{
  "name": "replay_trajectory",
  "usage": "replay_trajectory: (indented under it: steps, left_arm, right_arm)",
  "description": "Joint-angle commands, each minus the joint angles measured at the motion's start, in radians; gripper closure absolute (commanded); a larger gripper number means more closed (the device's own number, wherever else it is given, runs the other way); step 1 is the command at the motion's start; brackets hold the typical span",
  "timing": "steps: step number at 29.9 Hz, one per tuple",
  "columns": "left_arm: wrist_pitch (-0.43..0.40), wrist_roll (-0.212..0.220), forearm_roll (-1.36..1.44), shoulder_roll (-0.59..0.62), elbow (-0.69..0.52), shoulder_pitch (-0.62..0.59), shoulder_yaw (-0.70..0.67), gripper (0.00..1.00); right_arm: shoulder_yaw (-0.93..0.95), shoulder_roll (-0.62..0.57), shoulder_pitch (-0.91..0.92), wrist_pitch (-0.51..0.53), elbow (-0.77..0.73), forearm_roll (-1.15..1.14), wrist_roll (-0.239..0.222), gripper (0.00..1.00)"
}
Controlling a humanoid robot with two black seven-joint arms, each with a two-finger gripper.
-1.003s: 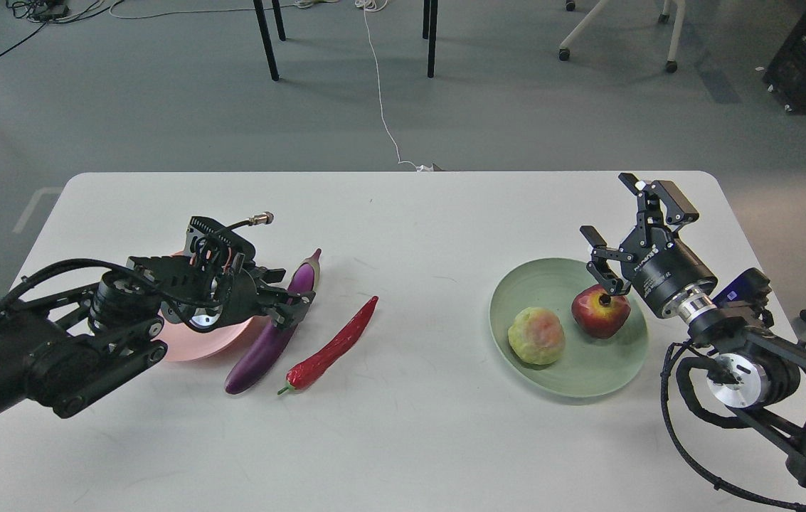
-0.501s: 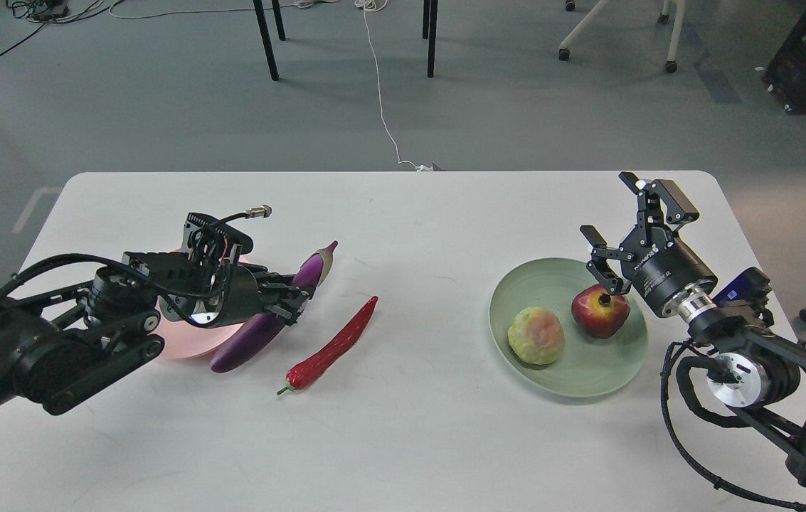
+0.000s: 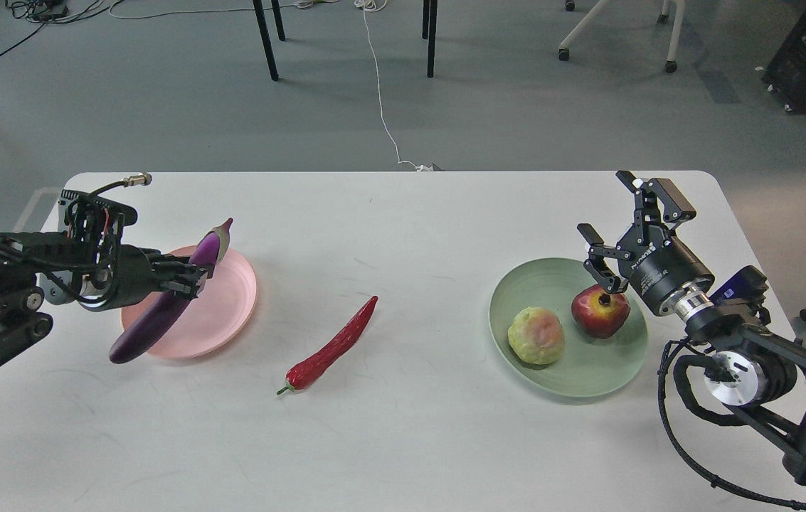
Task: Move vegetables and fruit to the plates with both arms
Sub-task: 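Lift the eggplant and lay it on the pink plate, then move the left gripper to the red chili pepper and grasp it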
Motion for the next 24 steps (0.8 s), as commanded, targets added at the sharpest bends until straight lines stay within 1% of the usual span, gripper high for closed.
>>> replay_trajectory:
  steps: [1,5,8,11,14,16,17,18,20,24]
  left_arm:
    - [0.034,-0.002,0.004,0.006,0.015,0.007,0.003,0.17]
    - [0.037,-0.002,0.004,0.013,-0.007,-0.002,-0.002,0.10]
    - [0.035,-0.002,0.004,0.022,-0.056,-0.011,-0.002,0.06]
    - [0.032,0.002,0.004,0.036,-0.140,-0.022,-0.003,0.05]
    - [0.030,0.013,0.005,0.036,-0.256,-0.025,-0.003,0.05]
    - [0.029,0.036,0.007,0.026,-0.342,-0.025,-0.002,0.05]
    - [0.027,0.059,0.007,0.023,-0.372,-0.022,-0.002,0.05]
    - [0.023,0.083,0.008,0.017,-0.396,-0.017,-0.002,0.05]
    - [0.009,0.115,0.008,-0.018,-0.412,-0.011,0.006,0.05]
    - [0.001,0.123,0.028,-0.105,-0.393,-0.007,0.049,0.08]
  right_arm:
    - [0.000,-0.004,-0.001,0.000,0.001,0.001,0.000,0.04]
    - [0.000,-0.004,0.004,0.000,0.001,0.001,0.000,0.04]
    - [0.000,-0.006,0.004,0.000,0.001,-0.001,0.000,0.04]
    - [0.000,-0.006,0.004,0.000,0.001,0.001,0.000,0.04]
    - [0.000,-0.006,0.004,0.000,0.001,0.001,0.000,0.04]
    - [0.000,-0.006,0.004,0.000,0.001,-0.001,0.000,0.04]
    - [0.000,-0.006,0.004,0.000,0.001,0.001,0.000,0.04]
    - [0.000,-0.006,0.004,0.000,0.001,-0.001,0.000,0.04]
    - [0.000,-0.007,0.004,0.000,0.001,-0.001,0.000,0.04]
    - [0.000,-0.009,0.004,0.000,0.001,-0.001,0.000,0.04]
